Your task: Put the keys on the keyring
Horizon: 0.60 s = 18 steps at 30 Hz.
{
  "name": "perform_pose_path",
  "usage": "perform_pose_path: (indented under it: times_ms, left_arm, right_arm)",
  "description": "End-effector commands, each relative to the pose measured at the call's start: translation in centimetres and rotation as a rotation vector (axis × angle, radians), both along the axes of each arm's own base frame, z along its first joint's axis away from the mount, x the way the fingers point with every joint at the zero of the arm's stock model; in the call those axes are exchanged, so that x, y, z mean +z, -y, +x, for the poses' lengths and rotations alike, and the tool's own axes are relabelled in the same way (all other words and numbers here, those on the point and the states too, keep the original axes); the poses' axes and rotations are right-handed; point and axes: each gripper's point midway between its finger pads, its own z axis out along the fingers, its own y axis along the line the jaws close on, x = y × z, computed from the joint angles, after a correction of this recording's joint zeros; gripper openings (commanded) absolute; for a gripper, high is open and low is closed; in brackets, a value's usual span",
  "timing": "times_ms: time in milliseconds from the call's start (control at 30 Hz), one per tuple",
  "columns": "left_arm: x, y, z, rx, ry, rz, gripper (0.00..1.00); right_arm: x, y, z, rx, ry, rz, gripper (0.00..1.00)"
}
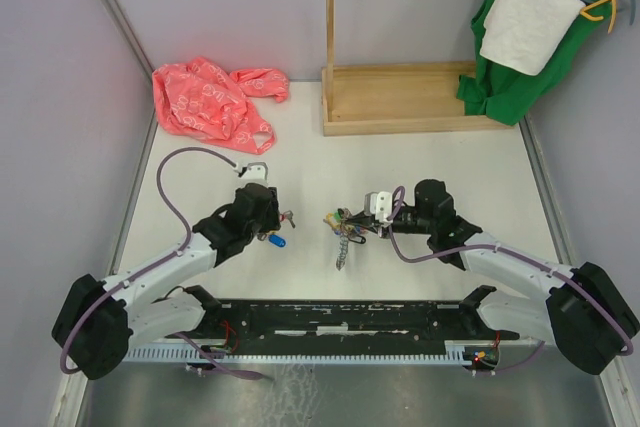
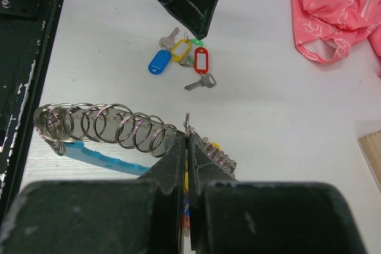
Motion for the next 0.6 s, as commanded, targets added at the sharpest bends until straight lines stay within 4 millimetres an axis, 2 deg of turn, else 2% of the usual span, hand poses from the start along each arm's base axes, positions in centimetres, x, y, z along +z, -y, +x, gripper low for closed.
perform_pose_path:
  times_ms: [0, 267, 400, 567]
  left_arm:
    - [-1.2, -2.0, 0.5, 0.138, -0.017, -0.023, 0.53]
    - [-2.6, -4.3, 1.9, 0.273, 0.014, -0.076, 0.53]
    - [-3.6, -4.0, 2.3, 0.272, -0.015, -0.08, 0.52]
    - [-5.1, -3.0, 1.7, 0.212, -0.071, -0.087, 0.49]
  right_arm:
    - [2.0, -0.2, 0.0, 0.02, 0.077, 0.051, 0.01]
    - [1.6, -0.3, -0.2, 0.039, 0.074, 0.044, 0.01]
    - [1.4, -0.2, -0.3, 0.039, 0.075, 0.041, 0.01]
    - [1.3, -0.1, -0.3, 0.034, 0.077, 0.038, 0.01]
